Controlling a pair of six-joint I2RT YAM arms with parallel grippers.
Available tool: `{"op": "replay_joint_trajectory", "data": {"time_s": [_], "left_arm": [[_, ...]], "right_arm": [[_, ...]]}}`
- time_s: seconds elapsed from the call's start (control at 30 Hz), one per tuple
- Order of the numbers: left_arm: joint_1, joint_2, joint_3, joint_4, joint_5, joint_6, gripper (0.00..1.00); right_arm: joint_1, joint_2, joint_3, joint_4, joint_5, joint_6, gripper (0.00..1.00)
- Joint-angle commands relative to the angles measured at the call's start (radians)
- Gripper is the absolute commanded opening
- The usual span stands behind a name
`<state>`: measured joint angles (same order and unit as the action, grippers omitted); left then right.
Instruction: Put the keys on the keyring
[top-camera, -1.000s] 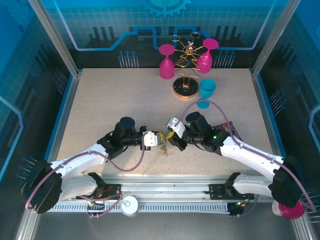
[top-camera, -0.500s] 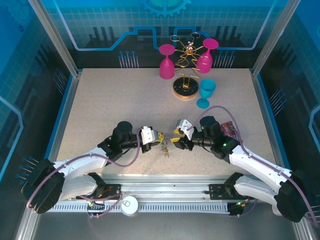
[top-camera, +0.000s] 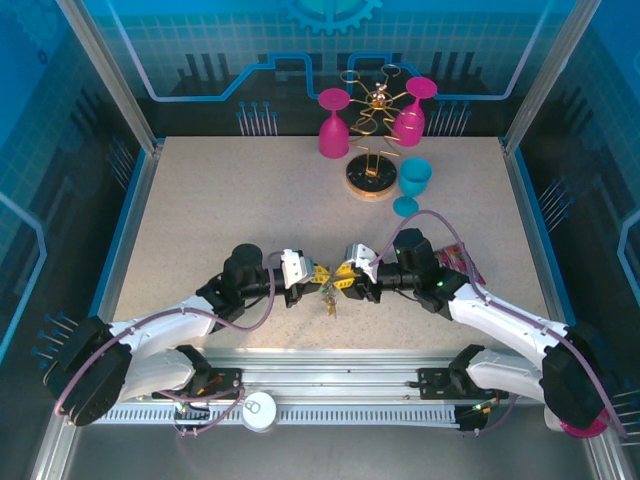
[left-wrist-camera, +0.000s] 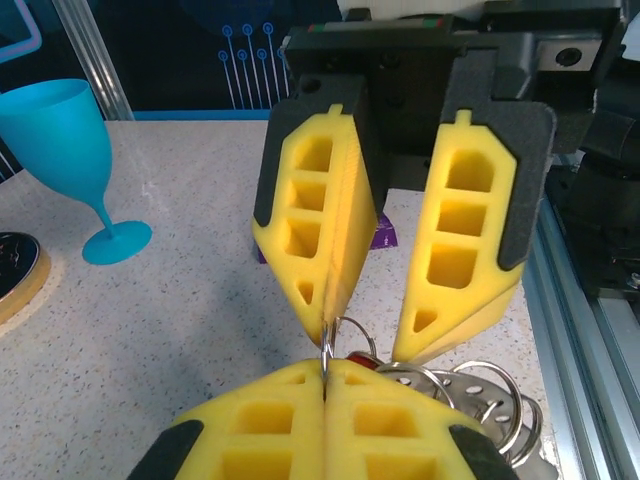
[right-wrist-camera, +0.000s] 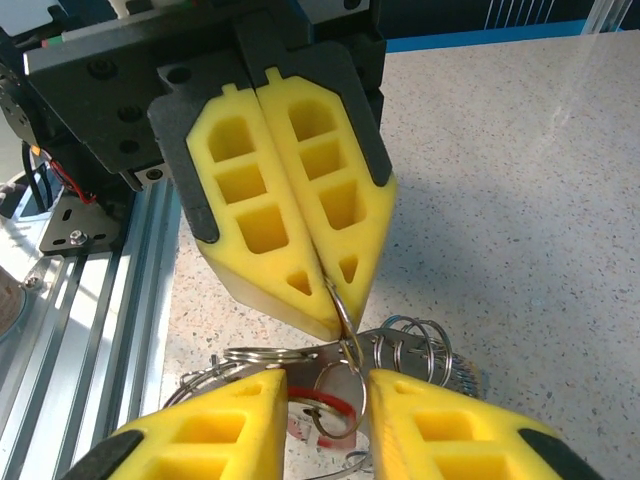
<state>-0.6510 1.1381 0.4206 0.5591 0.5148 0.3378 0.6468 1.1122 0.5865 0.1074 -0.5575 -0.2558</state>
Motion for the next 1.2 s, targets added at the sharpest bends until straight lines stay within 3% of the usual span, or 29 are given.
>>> {"op": "replay_joint_trajectory", "data": {"time_s": [0.0, 0.23, 0.57, 0.73, 0.8, 0.83, 0.97, 1.17], "left_arm": [[-0.006, -0.005, -0.012, 0.056, 0.043, -0.022, 0.0], [-0.006, -0.008, -0.015, 0.055, 0.065, -0.016, 0.0], [-0.005, -0.007, -0.017, 0.073, 0.094, -0.034, 0.0], [-0.005, 0.002, -0.015, 0.086, 0.1, -0.043, 0.0], [-0.006, 0.003, -0.01, 0.068, 0.08, -0.039, 0.0], [-0.005, 0.0, -0.004, 0.045, 0.06, -0.031, 0.0], [-0.004, -0.012, 0.047, -0.123, 0.0, 0.039, 0.16], [-0.006, -0.004, 0.172, -0.429, -0.08, 0.183, 0.13]], "right_arm": [[-0.011, 0.002, 0.034, 0.047, -0.009, -0.023, 0.25], [-0.013, -0.013, 0.022, 0.055, 0.013, -0.022, 0.22], [-0.012, 0.027, 0.034, 0.086, -0.054, -0.024, 0.18], [-0.012, 0.043, 0.051, 0.09, -0.086, -0.044, 0.0], [-0.012, 0.039, 0.061, 0.069, -0.093, -0.055, 0.0], [-0.012, 0.036, 0.069, 0.05, -0.089, -0.065, 0.0], [-0.001, 0.03, 0.127, -0.1, -0.045, -0.136, 0.0], [0.059, 0.066, 0.267, -0.39, 0.083, -0.266, 0.0]]}}
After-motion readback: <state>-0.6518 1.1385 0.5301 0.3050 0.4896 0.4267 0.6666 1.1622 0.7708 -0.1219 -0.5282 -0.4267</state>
